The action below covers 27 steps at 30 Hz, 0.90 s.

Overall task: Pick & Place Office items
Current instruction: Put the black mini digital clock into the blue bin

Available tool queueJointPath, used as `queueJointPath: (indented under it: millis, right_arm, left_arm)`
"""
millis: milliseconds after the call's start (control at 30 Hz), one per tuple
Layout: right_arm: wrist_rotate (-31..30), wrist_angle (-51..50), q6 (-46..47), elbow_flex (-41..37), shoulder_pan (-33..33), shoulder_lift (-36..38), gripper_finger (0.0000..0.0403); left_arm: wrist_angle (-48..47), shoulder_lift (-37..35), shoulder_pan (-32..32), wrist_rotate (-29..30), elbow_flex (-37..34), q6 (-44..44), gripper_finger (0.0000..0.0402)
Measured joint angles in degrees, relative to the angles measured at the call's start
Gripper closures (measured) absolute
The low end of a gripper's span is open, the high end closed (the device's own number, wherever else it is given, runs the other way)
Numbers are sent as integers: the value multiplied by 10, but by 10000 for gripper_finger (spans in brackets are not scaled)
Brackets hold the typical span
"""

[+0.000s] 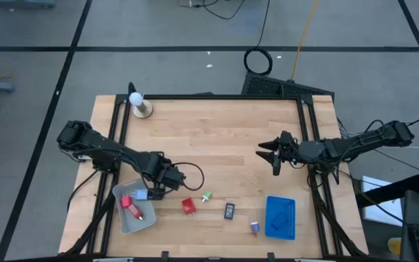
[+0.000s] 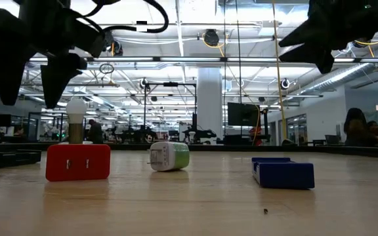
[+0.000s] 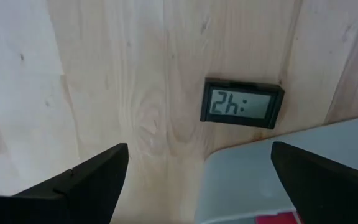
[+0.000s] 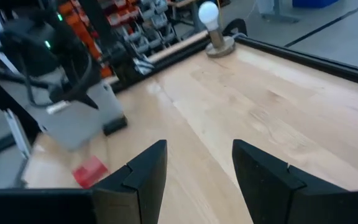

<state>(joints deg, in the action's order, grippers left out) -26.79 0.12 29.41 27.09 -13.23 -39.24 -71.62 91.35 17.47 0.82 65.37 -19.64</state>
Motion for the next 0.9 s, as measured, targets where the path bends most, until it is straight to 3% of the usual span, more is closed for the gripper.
queueJointPath:
  millis: [500,900]
  right_arm:
    - [-1,-58,-24,0,0,0,229]
    - [-1,-56,-38,0,0,0,229]
  left_arm:
    - [111,0,0,-28,-63,-17,7]
    - [121,0,0,-26,-95,-16,7]
